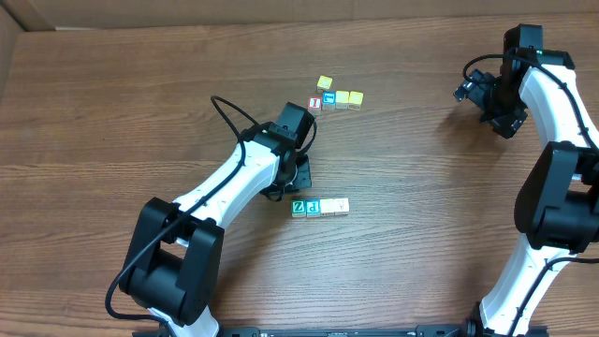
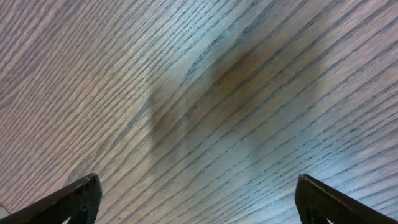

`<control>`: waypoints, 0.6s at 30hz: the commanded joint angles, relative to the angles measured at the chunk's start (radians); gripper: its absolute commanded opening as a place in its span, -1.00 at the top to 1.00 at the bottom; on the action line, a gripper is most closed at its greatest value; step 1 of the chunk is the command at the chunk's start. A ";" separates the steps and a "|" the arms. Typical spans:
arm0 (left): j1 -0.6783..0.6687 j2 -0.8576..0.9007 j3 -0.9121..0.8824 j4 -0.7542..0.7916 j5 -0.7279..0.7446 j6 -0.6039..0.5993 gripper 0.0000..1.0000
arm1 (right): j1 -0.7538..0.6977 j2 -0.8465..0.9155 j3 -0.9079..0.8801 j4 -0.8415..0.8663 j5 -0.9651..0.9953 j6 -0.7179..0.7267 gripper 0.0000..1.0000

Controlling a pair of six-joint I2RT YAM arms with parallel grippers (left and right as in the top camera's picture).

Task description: Flip 5 blocks

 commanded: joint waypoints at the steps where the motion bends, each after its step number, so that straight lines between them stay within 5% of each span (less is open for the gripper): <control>1: -0.008 -0.016 -0.015 0.017 -0.014 -0.026 0.92 | 0.001 -0.031 0.017 0.005 0.000 -0.004 -1.00; 18: -0.032 -0.004 -0.024 0.031 -0.010 -0.032 0.92 | 0.001 -0.030 0.017 0.004 0.000 -0.004 -1.00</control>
